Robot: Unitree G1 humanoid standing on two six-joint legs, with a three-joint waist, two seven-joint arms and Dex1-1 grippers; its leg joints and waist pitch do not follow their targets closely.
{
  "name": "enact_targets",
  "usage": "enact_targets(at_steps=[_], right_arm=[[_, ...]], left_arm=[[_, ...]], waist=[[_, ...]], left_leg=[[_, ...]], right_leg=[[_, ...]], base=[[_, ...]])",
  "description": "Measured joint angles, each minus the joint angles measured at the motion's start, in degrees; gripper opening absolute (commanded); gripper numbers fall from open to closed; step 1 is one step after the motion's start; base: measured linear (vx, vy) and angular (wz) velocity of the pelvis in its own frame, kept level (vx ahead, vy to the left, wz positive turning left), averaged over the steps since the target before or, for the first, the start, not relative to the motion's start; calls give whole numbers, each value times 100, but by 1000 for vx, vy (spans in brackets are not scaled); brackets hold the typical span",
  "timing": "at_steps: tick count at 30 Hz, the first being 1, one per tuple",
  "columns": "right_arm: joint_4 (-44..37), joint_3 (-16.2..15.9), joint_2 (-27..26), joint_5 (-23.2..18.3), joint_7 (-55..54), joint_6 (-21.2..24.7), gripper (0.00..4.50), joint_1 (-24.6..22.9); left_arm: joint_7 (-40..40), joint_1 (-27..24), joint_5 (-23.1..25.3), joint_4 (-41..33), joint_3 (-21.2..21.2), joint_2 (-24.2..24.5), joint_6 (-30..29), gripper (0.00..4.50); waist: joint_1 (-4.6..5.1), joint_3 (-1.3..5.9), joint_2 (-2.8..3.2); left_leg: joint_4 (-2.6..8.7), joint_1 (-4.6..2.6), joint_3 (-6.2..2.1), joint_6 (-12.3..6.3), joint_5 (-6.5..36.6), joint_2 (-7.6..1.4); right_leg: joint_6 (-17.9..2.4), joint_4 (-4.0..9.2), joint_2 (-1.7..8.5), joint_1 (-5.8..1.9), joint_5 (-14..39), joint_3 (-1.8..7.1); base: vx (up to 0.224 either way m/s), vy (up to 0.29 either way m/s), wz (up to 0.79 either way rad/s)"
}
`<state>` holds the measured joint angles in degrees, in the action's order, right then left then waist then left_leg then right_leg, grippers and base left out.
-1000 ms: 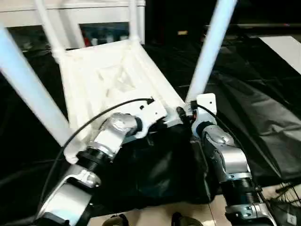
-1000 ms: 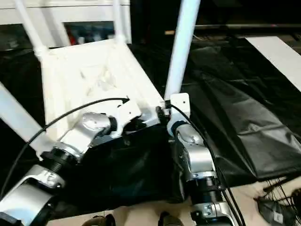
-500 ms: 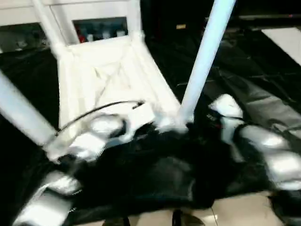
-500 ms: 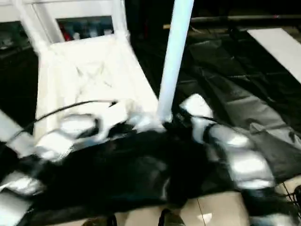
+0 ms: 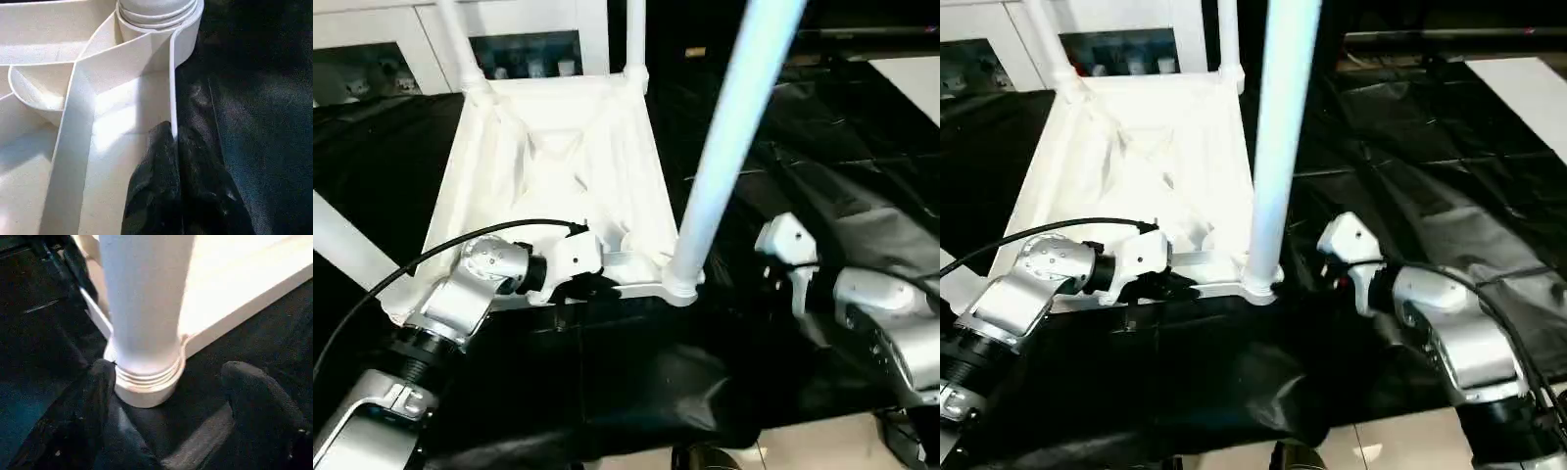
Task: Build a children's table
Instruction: Rotate leg to tighten
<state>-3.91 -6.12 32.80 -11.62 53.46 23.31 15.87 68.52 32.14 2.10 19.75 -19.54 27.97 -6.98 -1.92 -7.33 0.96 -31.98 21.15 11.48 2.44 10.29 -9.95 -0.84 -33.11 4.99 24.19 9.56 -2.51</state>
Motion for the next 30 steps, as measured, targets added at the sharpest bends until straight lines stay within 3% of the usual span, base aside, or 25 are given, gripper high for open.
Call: enact_targets(at_steps=[5, 6, 8, 16, 24, 30], right_arm=[[-54, 4, 175, -5, 97, -29, 368, -68], [-84, 15, 189, -10, 99, -29, 371, -74], [-295, 45, 234, -107, 153, -25, 371, -205], [-794, 83, 457, -289, 437, 184, 373, -513], [-1175, 40, 286, -764, 475, 536, 373, -497], [-1172, -145, 70, -868, 450, 724, 373, -422]], left_arm=[[-94, 3, 2, 50, 44, -105, 85, 0], [-90, 2, -25, 45, 60, -115, 61, 28], [-106, -47, -145, -47, 115, -145, -115, 28], [61, -329, -690, -1230, 382, 74, -427, 105], [75, -766, -1207, -2222, 719, 320, -1175, 105], [326, -1390, -1500, -3012, 799, 940, -1839, 105]], waist=[[-13, 0, 0], [-17, 0, 0], [-25, -1, -1], [-17, -1, 0], [-5, -4, 4], [-3, -7, 4]], left_leg=[[-16, -4, 1, 4, 3, 5], [-17, -2, 1, 3, 3, 5], [-19, 5, 1, -16, -6, 4], [-36, 31, -1, -19, -5, -2], [-49, 18, -1, 11, 9, -4], [-46, 19, -1, 12, 9, -4]], right_leg=[[0, 1, 6, -18, 0, 3], [0, 1, 6, -17, 0, 3], [0, 0, 8, -12, 0, 0], [0, -18, 6, 19, 0, -6], [0, -42, 6, 14, -1, -1], [3, -42, 5, 17, 2, -1]], base=[[0, 0, 0], [0, 0, 0], [0, 0, 0], [0, 0, 0], [0, 0, 0], [0, 0, 0]])
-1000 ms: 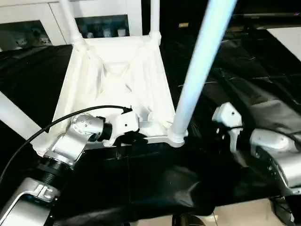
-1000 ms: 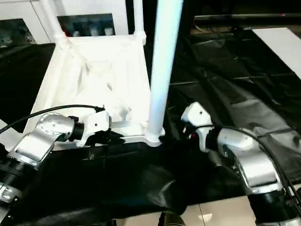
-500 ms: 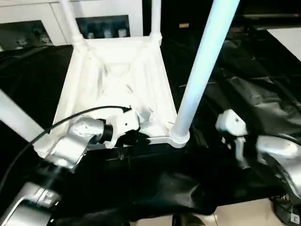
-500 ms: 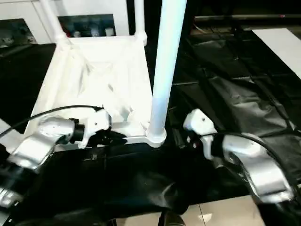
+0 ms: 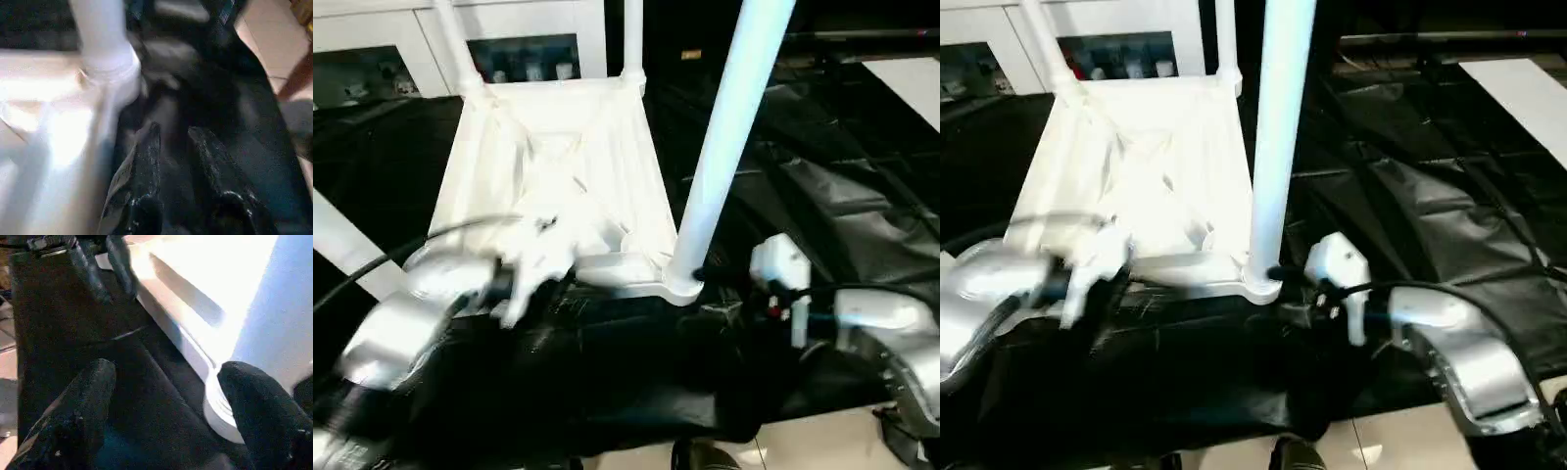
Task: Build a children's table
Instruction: Rotate leg to tighten, then rotate table base
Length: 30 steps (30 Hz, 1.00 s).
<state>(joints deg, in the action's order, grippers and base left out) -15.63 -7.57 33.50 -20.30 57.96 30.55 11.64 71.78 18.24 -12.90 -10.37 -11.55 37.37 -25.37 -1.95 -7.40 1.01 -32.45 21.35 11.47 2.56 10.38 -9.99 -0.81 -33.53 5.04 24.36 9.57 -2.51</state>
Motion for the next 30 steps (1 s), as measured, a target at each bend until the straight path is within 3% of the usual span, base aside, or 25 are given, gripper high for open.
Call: enact_targets(at_steps=[4, 12, 20, 22, 30], right_arm=[[27, -193, -209, -7, -63, 43, 373, 149], [352, -240, -747, 1, -414, -28, 373, 372], [794, -155, -1508, 237, -1438, -402, 373, 627], [1044, 16, -1763, 376, -1883, -498, 373, 759], [1493, 287, -1901, 596, -2625, -678, 373, 958]], left_arm=[[-46, -285, 33, -221, -30, 91, -201, 105], [-761, -553, 314, -232, -71, -73, -96, 105], [-2044, -840, 613, 148, 208, -983, 901, 105], [-2277, -1055, 611, 193, 262, -1207, 1173, 105], [-2062, -1885, 361, 431, 189, -1232, 1673, 123]], waist=[[-6, -4, -5], [22, -9, -10], [33, -13, -13], [26, -13, -13], [2, -17, -19]], left_leg=[[-2, 2, 0, 3, 1, 1], [-2, -3, 0, 6, -1, 1], [-2, 2, 0, 9, -2, -1], [0, 7, 0, 9, -1, 0], [7, 49, 0, 9, -2, -1]], right_leg=[[0, 0, 1, 0, 0, 2], [0, 0, -1, -4, -1, 5], [1, 1, -4, 1, -1, 6], [1, 4, -4, 4, -1, 7], [5, 4, -7, 55, 0, 5]], base=[[0, 0, 0], [0, 0, 0], [0, 0, 0], [0, 0, 0], [0, 0, 0]])
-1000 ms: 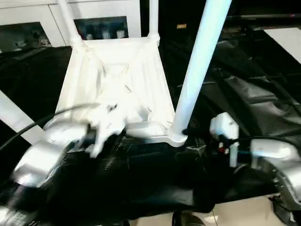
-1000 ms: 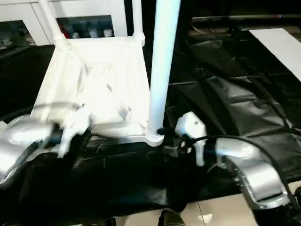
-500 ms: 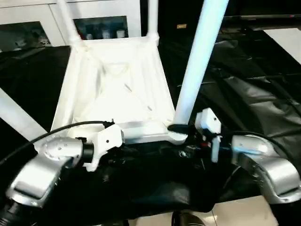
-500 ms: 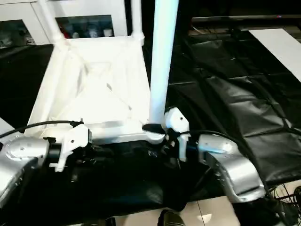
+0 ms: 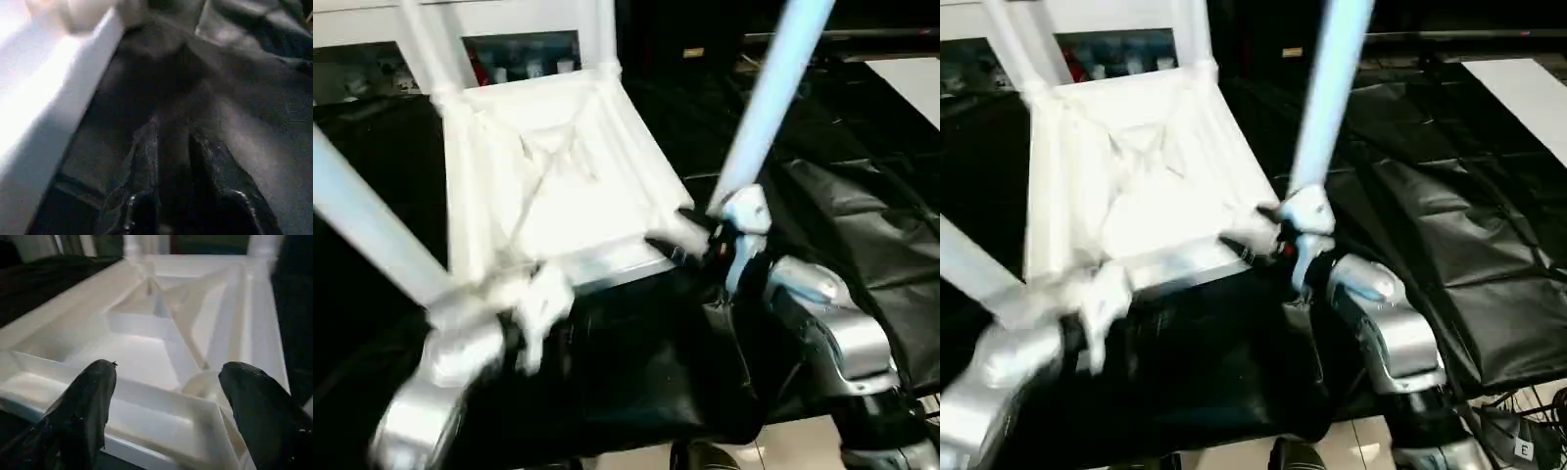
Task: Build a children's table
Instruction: Rotate table base
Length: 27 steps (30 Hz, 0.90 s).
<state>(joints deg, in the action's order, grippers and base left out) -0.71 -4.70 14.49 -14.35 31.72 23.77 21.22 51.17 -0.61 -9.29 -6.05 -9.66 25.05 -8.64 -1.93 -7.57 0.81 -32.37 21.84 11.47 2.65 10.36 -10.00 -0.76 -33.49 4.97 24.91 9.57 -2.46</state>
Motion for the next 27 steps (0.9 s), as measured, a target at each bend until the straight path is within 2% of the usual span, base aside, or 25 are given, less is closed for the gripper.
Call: enact_targets(at_steps=[1, 2, 5, 8, 9, 14, 17, 21, 27], right_arm=[[67, 1, -16, 30, -12, -38, 373, 44], [134, 2, -36, 38, -32, -66, 373, 93], [294, 102, -33, 63, -146, -157, 373, 172], [528, 210, -38, 163, -380, -226, 373, 326], [598, 255, -38, 173, -452, -258, 373, 357], [696, 315, -35, 232, -573, -385, 373, 387], [776, 315, -35, 281, -610, -444, 373, 423], [988, 310, -45, 284, -623, -545, 373, 522], [1027, 450, 46, 301, -753, -646, 373, 547]], left_arm=[[45, -34, -17, 47, 28, 31, 62, 123], [136, -106, -91, 70, 76, 59, 131, 153], [459, -336, -352, 127, 137, 179, 191, 161], [1002, -686, -748, -9, 155, 558, -180, 197], [1097, -744, -853, -19, 180, 610, -281, 197], [1387, -777, -1096, -37, 212, 751, -403, 223], [1613, -757, -1132, 146, 276, 851, -241, 243], [2122, -526, -1208, 1023, 325, 972, 396, 273], [2316, -994, -1372, 1183, 1035, 1562, 503, 318]], waist=[[7, 0, 0], [14, 0, -1], [14, -3, -5], [7, -5, -3], [-6, -6, -2], [0, -12, 2], [-1, -12, 2], [-2, -13, 0], [39, -34, -31]], left_leg=[[-2, 7, 0, 0, 0, 0], [-6, 7, 0, 0, 0, 0], [-6, 8, 2, 0, 0, 0], [-3, 8, 3, 0, 0, 0], [-3, 9, 2, 0, 0, 0], [-8, 8, 9, 0, 0, 0], [-8, 5, 9, 0, 0, 1], [-9, -5, 13, 5, -4, 1], [18, -53, 11, 19, -10, 0]], right_leg=[[1, -1, 0, 6, -3, 1], [0, -1, 0, 5, -3, 2], [0, 1, 0, 7, -3, 5], [0, 0, 0, 9, -3, 5], [1, 0, 0, 9, -3, 4], [0, -1, 0, 5, -3, 15], [0, -4, 0, 4, -3, 16], [-1, -32, 0, 2, -6, 25], [27, -61, -4, -3, 11, 29]], base=[[0, 0, 0], [0, 0, 0], [0, 0, 0], [0, 0, 0], [0, 0, 0], [0, 0, 0], [0, 0, 0], [0, 0, 0], [0, 0, 0]])
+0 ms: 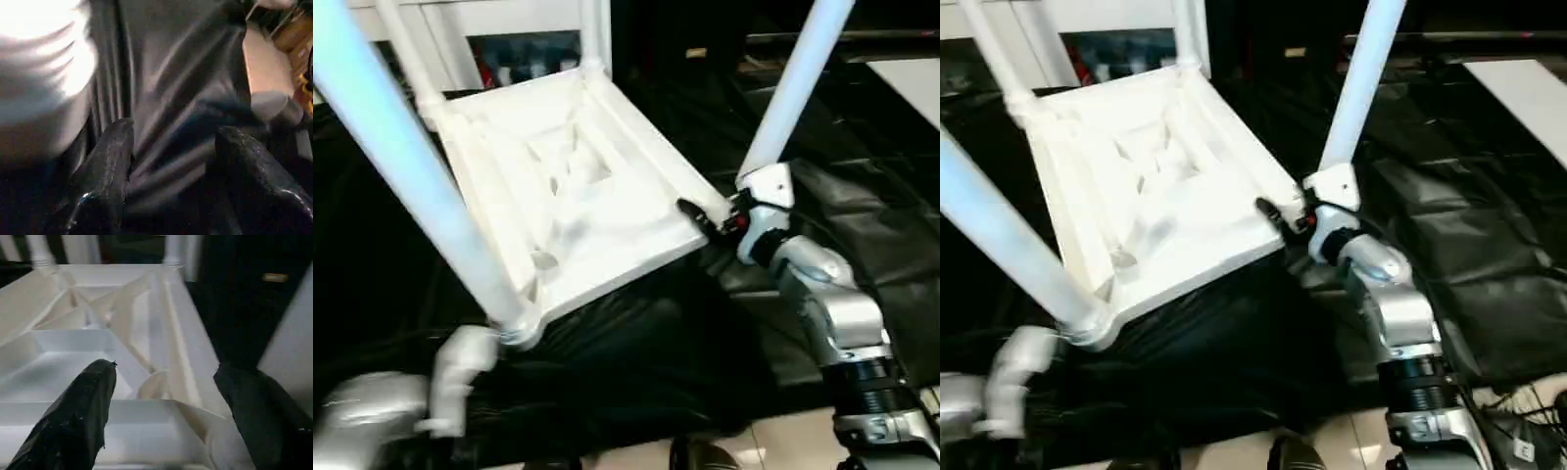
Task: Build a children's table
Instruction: Rotate table base
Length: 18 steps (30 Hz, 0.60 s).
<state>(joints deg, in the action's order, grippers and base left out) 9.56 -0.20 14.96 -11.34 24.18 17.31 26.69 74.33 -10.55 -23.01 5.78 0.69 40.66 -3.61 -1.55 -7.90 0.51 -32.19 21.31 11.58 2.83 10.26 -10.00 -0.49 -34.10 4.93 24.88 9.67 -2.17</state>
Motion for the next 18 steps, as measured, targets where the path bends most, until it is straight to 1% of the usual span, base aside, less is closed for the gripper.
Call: enact_targets(at_steps=[2, 3, 6, 7, 8, 9, 10, 11, 12, 13, 14, 16, 18], right_arm=[[3, 12, 0, 3, 1, -21, 373, 0], [3, 12, -1, 3, 2, -32, 373, -1], [2, 14, 20, 17, 5, -62, 373, -4], [3, 14, 45, 32, 7, -65, 373, -6], [2, 13, 53, 54, 12, -75, 373, -11], [3, 2, 54, 71, 19, -97, 373, -13], [-3, -34, 50, 80, 39, -125, 373, -15], [-18, -39, 52, 82, 78, -125, 373, -31], [-36, -41, 54, 81, 104, -125, 373, -57], [-50, -58, 54, 85, 130, -127, 373, -90], [-49, -83, 56, 91, 136, -128, 373, -119], [-48, -107, 79, 102, 136, -137, 373, -220], [-49, -151, 136, 130, 150, -140, 373, -266]], left_arm=[[58, -177, -86, 0, 222, 204, 7, 333], [87, -242, -101, 17, 349, 296, 12, 333], [254, -366, -231, 162, 856, 576, -10, 356], [292, -329, -339, 202, 1057, 622, -24, 356], [310, -249, -523, 200, 1213, 624, -96, 366], [309, -133, -727, 181, 1373, 627, -184, 366], [292, -15, -934, 114, 1546, 656, -313, 385], [278, 52, -1127, -41, 1659, 689, -491, 385], [273, 123, -1278, -203, 1734, 724, -612, 399], [269, 180, -1446, -403, 1798, 767, -733, 399], [268, 194, -1539, -512, 1827, 776, -796, 411], [190, 255, -1791, -632, 1828, 719, -1027, 419], [102, 331, -1894, -649, 1825, 631, -1141, 435]], waist=[[14, -12, -21], [12, -14, -26], [-9, -20, -31], [-20, -23, -33], [-41, -25, -35], [-58, -28, -39], [-62, -28, -40], [-60, -29, -42], [-59, -29, -43], [-48, -29, -42], [-43, -29, -42], [-23, -31, -39], [-16, -31, -38]], left_leg=[[16, -9, -3, 3, -1, -6], [21, -10, -4, 9, -5, -12], [23, -11, -5, 24, -14, -36], [26, -11, -5, 48, -28, -44], [26, -10, -4, 49, -29, -45], [26, -8, -2, 53, -31, -49], [23, -10, 2, 55, -32, -49], [22, -8, 4, 55, -32, -49], [20, -7, 5, 55, -32, -49], [19, -8, 10, 54, -32, -48], [19, -8, 11, 54, -31, -48], [19, -9, 12, 55, -31, -53], [18, -11, 12, 56, -32, -63]], right_leg=[[0, 0, -14, 1, 0, 3], [0, 2, -22, 2, 0, 3], [-11, 4, -52, 5, -6, 7], [-22, 5, -59, 6, -12, 6], [-25, 4, -59, 6, -13, 5], [-26, 4, -59, 6, -13, 2], [-27, 4, -59, 4, -13, 4], [-28, 5, -59, 4, -13, 6], [-29, 6, -58, 4, -14, 7], [-30, 7, -57, 3, -14, 11], [-30, 7, -57, 4, -14, 12], [-30, 3, -60, 6, -14, 9], [-30, -2, -68, 8, -14, 7]], base=[[0, 0, 0], [0, 0, 0], [0, 0, 0], [0, 0, 0], [0, 0, 0], [0, 0, 0], [0, 0, 0], [0, 0, 0], [0, 0, 0], [0, 0, 0], [0, 0, 0], [0, 0, 0], [0, 0, 0]])
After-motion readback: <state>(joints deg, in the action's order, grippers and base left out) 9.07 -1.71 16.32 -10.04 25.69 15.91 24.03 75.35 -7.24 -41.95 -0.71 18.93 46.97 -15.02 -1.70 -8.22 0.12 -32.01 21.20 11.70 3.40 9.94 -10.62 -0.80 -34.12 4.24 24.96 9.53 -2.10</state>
